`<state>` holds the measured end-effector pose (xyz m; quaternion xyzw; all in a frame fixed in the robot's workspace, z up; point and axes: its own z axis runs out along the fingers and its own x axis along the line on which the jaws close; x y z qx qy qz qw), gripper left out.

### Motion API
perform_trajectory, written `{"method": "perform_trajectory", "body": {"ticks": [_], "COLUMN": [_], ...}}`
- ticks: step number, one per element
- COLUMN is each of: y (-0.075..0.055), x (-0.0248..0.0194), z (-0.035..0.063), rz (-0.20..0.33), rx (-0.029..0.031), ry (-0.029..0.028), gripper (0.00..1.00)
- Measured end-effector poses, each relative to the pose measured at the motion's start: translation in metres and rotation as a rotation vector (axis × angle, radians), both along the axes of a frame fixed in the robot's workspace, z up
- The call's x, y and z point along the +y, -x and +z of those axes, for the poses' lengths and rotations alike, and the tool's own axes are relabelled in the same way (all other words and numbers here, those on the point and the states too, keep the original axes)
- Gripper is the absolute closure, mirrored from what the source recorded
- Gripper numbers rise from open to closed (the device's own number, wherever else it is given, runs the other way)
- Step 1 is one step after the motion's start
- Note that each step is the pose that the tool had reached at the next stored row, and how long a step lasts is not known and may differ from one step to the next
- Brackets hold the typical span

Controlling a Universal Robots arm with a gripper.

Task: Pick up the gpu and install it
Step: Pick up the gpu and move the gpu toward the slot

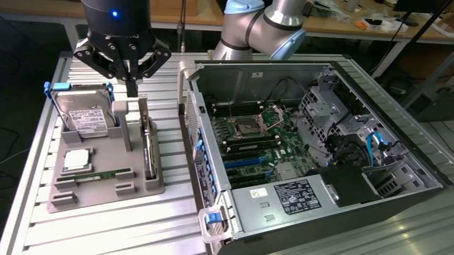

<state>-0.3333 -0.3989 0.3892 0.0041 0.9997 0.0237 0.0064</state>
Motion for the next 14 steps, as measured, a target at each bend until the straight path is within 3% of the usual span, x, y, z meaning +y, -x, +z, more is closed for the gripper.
{"method": "perform_trajectory", "body": {"ticks": [12, 14], "y": [0.0000, 0.0000], "x": [0.0000, 0.0000], "z": [0.0000, 0.0000], "rz": [0.000, 0.000], "rx": [0.0000, 0.0000], "ry": [0.0000, 0.0000], "gripper": [0.90, 0.84]}}
